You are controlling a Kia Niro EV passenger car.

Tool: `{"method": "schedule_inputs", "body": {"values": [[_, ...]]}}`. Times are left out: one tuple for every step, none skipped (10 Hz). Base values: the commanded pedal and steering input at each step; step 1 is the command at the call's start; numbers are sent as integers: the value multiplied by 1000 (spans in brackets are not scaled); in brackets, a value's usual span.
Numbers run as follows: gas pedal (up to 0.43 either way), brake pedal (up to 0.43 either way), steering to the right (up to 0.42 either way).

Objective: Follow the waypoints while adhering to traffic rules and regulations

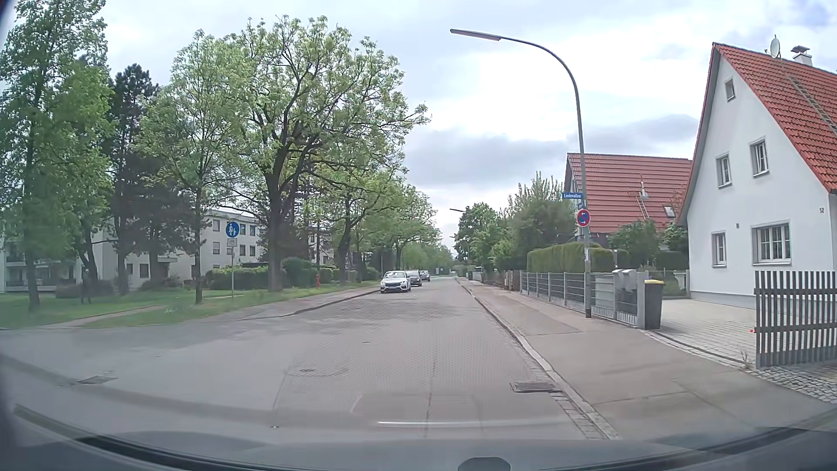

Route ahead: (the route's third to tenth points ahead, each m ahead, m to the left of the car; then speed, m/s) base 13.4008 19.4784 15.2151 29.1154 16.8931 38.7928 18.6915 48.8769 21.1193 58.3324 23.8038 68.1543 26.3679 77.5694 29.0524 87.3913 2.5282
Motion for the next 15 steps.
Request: {"method": "schedule_inputs", "body": {"values": [[0,165,-46],[0,195,-49],[0,201,-51],[0,207,-51],[0,207,-51],[0,207,-53],[0,213,-56],[0,220,-60],[0,220,-65],[0,232,-69],[0,238,-75],[0,238,-80],[0,232,-86],[0,232,-91],[0,226,-93]]}}
